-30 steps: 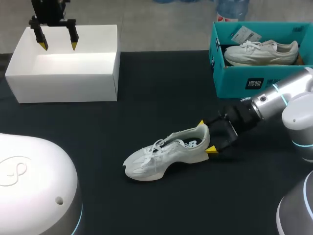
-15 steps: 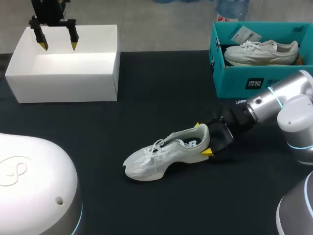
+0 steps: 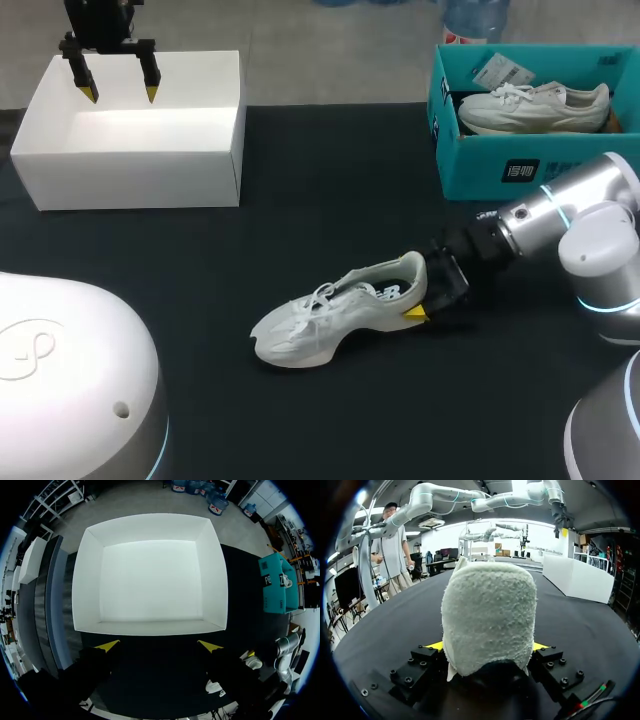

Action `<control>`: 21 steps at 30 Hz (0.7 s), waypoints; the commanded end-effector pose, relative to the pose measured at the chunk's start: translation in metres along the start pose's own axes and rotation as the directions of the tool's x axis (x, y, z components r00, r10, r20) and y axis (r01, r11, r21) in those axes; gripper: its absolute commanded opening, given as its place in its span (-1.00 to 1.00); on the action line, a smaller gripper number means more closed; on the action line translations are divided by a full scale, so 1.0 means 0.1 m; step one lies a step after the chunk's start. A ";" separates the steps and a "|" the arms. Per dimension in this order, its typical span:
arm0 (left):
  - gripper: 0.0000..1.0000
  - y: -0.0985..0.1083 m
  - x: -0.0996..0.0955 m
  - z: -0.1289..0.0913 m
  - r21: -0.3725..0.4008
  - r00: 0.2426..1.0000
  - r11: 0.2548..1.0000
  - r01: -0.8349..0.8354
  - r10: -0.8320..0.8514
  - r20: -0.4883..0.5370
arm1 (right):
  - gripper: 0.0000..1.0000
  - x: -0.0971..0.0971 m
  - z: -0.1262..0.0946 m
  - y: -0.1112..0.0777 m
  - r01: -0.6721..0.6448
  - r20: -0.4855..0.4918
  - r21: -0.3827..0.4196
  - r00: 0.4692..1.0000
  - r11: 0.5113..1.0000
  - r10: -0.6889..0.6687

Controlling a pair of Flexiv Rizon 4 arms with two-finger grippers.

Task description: Take the shoe out of the shoebox, open the shoe tongue, remove and reinsert the insole, then place the shoe into the shoebox

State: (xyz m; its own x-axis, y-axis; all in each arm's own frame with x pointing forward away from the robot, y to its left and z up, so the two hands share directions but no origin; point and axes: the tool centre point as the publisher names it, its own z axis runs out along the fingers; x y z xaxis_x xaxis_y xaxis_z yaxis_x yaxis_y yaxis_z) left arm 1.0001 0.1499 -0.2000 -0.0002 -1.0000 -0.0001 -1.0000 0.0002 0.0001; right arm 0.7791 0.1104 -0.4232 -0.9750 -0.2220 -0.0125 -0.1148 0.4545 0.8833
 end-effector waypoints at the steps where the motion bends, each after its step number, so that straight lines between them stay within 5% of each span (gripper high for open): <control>1: 1.00 0.00 0.00 0.00 0.000 1.000 1.000 0.000 0.000 0.000 | -1.00 0.07 -0.02 0.00 -0.009 0.047 0.012 0.999 1.000 0.009; 21: 1.00 0.00 0.00 0.00 0.000 1.000 1.000 0.000 0.000 0.000 | -1.00 0.26 -0.22 0.01 -0.084 0.222 0.029 0.972 0.996 0.075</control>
State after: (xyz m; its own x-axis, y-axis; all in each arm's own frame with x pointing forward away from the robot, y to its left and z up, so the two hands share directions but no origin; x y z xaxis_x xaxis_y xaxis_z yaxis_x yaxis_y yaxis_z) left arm 1.0000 0.1499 -0.2000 -0.0001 -1.0000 -0.0001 -1.0000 0.0001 0.0001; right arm 0.7635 0.0877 -0.4154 -0.9991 -0.0284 -0.0315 -0.0414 0.4912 0.8701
